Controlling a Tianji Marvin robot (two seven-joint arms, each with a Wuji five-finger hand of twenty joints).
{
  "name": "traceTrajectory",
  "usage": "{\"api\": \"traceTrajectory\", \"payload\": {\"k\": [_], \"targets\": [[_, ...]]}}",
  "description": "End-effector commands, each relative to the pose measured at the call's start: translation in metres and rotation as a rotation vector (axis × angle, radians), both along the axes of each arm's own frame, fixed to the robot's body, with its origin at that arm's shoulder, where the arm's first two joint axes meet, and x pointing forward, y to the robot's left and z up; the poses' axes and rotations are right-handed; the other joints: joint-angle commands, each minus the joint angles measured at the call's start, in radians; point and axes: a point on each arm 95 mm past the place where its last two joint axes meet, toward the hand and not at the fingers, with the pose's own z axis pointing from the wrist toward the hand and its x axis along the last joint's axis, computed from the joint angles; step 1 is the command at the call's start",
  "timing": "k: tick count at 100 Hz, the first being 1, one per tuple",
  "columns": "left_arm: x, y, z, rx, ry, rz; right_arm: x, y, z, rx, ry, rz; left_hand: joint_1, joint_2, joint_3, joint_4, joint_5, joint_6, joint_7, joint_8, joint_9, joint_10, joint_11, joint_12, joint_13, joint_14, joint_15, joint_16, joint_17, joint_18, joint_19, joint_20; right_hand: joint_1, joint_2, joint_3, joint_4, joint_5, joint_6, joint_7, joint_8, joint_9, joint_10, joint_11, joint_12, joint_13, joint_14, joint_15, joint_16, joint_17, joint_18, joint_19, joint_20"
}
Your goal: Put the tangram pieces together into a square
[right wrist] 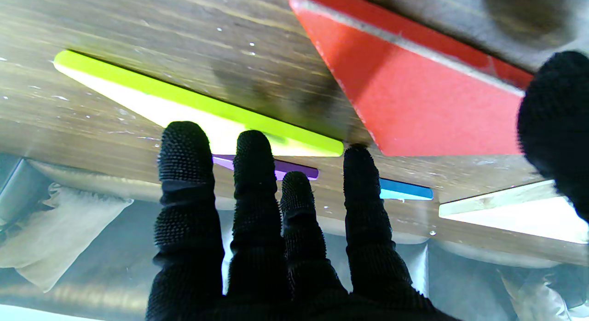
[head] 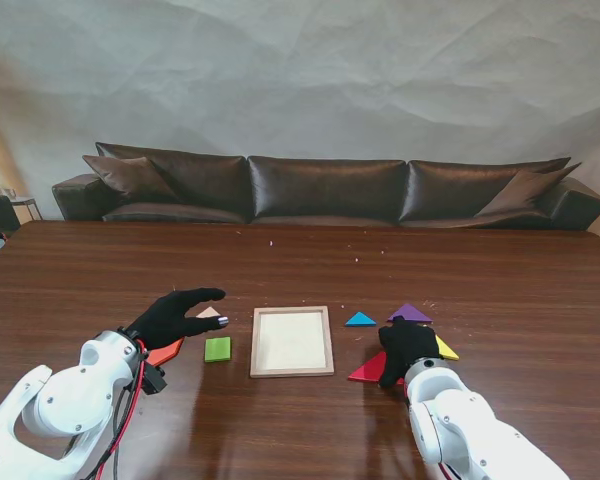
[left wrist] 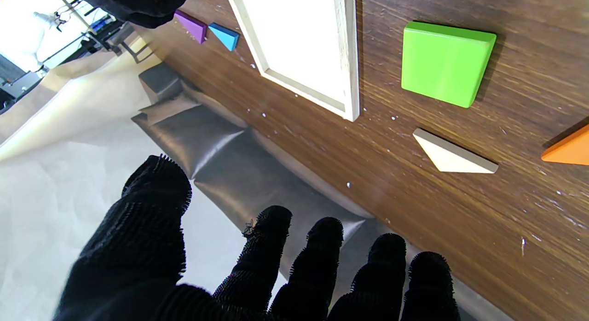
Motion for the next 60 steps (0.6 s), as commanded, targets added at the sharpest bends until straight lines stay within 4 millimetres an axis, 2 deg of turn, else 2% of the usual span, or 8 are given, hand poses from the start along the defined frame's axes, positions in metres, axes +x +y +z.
{"api": "traceTrajectory", "payload": {"k": [1,40,60], "targets": [[-0.0009,-0.0011,-0.0020,-0.001,0.018,-0.011,-0.0067,0.0020,-0.0086,-0.004,0.028,0.007,0.013,0.027,-0.034,0.036,-0.001,-0.001,-0.006,-0.005,0.016,0.001,-0.001,0.008,-0.015,-0.016,-0.010,-0.006,-0.021,-0.034,-0.016,0.008,-0.028,-0.073,0.041,-0.026,-0.013,0.019,0.024,0.002,-0.023,0.020,-0.001,-0.019,-0.006,-0.011,-0.005,-0.016,-0.325,0.005,0.044,0.002],[-0.0005,-0.0023,-0.0029,-0.003,0.028,-0.014,-0.0086,0.0055,-0.0154,-0.009,0.013,0.029,0.017,0.033,-0.044,0.038,-0.001,-0.002,-0.007,-0.005,0.014,0.003,-0.001,0.008,-0.015,-0.016,-0.010,-0.006,-0.022,-0.035,-0.016,0.009,0.001,-0.084,0.039,-0.024,0.039,0.012,0.088,0.065,0.012,0.016,0.003,-0.023,0.022,-0.005,-0.003,-0.020,-0.309,0.009,0.060,0.000],[-0.0003,-0.0026,-0.0032,-0.006,0.029,-0.013,-0.0088,0.0054,-0.0175,-0.011,0.011,0.034,0.021,0.035,-0.049,0.039,-0.001,0.000,-0.006,-0.005,0.014,0.005,-0.001,0.008,-0.015,-0.016,-0.010,-0.006,-0.021,-0.035,-0.015,0.010,0.031,-0.078,0.035,-0.018,0.088,-0.016,0.155,0.143,0.040,0.014,0.006,-0.021,0.049,-0.008,0.006,-0.018,-0.299,0.009,0.073,-0.005]]}}
